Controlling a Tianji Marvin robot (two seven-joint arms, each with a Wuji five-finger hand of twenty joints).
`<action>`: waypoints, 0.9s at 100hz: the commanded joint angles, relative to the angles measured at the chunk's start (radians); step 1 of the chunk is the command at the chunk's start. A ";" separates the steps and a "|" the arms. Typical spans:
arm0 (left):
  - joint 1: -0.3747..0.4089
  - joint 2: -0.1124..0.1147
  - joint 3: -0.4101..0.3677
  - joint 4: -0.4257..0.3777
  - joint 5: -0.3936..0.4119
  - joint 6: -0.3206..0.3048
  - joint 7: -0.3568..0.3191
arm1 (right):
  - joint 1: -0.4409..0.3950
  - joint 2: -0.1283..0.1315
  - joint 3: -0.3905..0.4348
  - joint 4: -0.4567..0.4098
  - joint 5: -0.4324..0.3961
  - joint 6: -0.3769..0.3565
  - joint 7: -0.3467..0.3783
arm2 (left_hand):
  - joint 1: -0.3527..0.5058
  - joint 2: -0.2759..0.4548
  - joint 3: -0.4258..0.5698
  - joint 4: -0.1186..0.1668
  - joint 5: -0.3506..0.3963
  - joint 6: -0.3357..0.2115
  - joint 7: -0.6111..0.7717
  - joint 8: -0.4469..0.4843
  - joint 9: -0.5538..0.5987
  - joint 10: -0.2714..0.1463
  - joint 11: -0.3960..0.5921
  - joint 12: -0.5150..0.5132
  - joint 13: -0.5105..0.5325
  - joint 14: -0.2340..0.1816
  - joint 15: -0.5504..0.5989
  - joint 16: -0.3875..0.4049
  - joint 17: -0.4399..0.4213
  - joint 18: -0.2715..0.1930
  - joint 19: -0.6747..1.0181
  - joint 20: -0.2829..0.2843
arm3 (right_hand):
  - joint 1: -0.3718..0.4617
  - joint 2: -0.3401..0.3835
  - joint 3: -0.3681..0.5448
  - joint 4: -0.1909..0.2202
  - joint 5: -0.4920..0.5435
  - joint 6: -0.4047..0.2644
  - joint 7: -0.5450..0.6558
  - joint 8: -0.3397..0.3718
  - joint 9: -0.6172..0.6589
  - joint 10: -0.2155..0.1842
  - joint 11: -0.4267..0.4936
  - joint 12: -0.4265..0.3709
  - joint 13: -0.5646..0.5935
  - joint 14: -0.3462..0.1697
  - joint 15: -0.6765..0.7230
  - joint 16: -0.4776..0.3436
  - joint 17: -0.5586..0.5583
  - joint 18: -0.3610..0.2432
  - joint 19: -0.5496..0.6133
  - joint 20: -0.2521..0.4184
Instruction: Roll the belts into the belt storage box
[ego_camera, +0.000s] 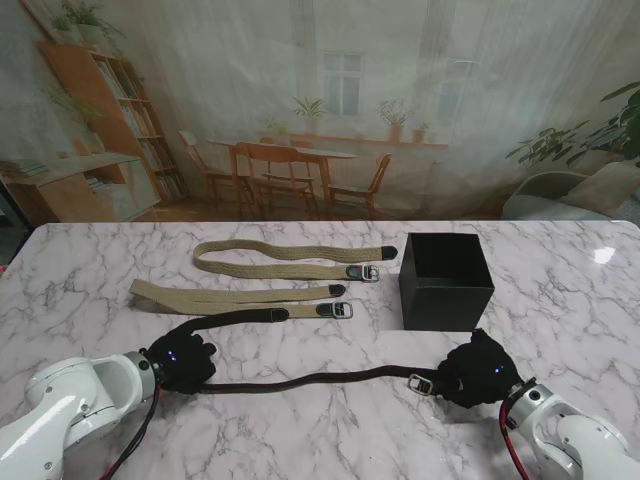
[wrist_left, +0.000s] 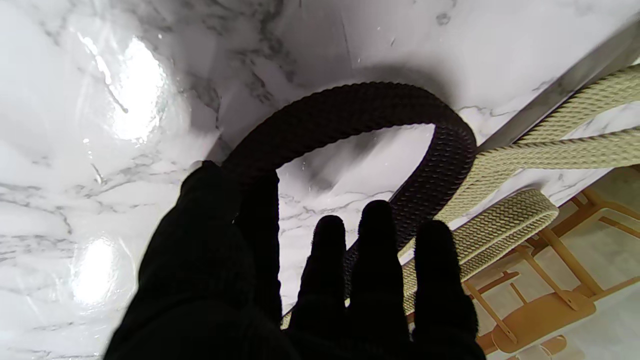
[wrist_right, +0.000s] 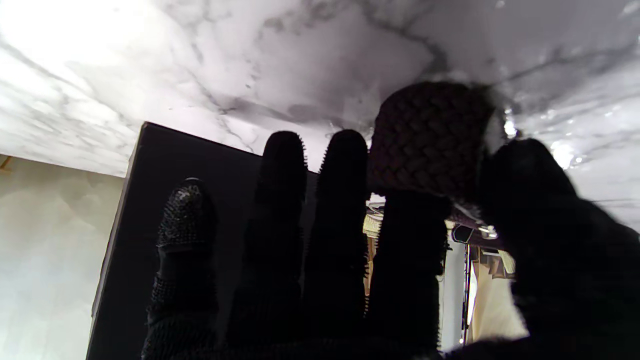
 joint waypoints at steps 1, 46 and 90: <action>0.006 0.000 -0.001 -0.009 0.004 -0.002 -0.008 | 0.004 -0.006 -0.009 0.013 -0.010 -0.003 -0.003 | 0.040 0.022 0.017 0.008 0.008 -0.001 0.021 0.016 0.016 0.000 0.003 0.009 0.021 0.009 0.008 0.007 -0.003 0.013 0.028 0.004 | 0.067 -0.012 0.043 0.007 -0.028 -0.025 0.080 0.036 0.074 0.024 0.028 0.031 0.062 0.010 0.059 0.040 0.028 -0.019 0.042 0.026; 0.011 0.000 -0.007 -0.010 0.008 -0.002 0.001 | 0.036 0.001 -0.047 0.058 -0.016 -0.027 -0.064 | 0.044 0.028 0.005 0.008 0.004 -0.006 0.018 0.013 0.019 -0.002 0.002 0.007 0.023 0.007 0.008 0.006 -0.003 0.013 0.026 0.001 | 0.146 -0.078 0.195 0.013 -0.401 -0.055 -0.093 -0.048 0.250 -0.033 0.236 0.173 0.184 -0.075 0.104 0.090 0.098 -0.060 0.078 0.012; 0.013 0.000 -0.006 -0.011 0.003 -0.001 -0.009 | 0.047 -0.003 -0.069 0.079 0.007 -0.017 -0.062 | 0.050 0.028 0.002 0.009 0.004 -0.004 0.020 0.012 0.020 -0.003 0.003 0.006 0.026 0.007 0.009 0.006 -0.004 0.014 0.026 0.000 | 0.133 -0.039 0.269 0.125 -0.961 0.186 -0.285 -0.041 0.229 -0.012 0.307 0.159 0.219 -0.052 0.116 0.095 0.098 -0.044 0.069 -0.010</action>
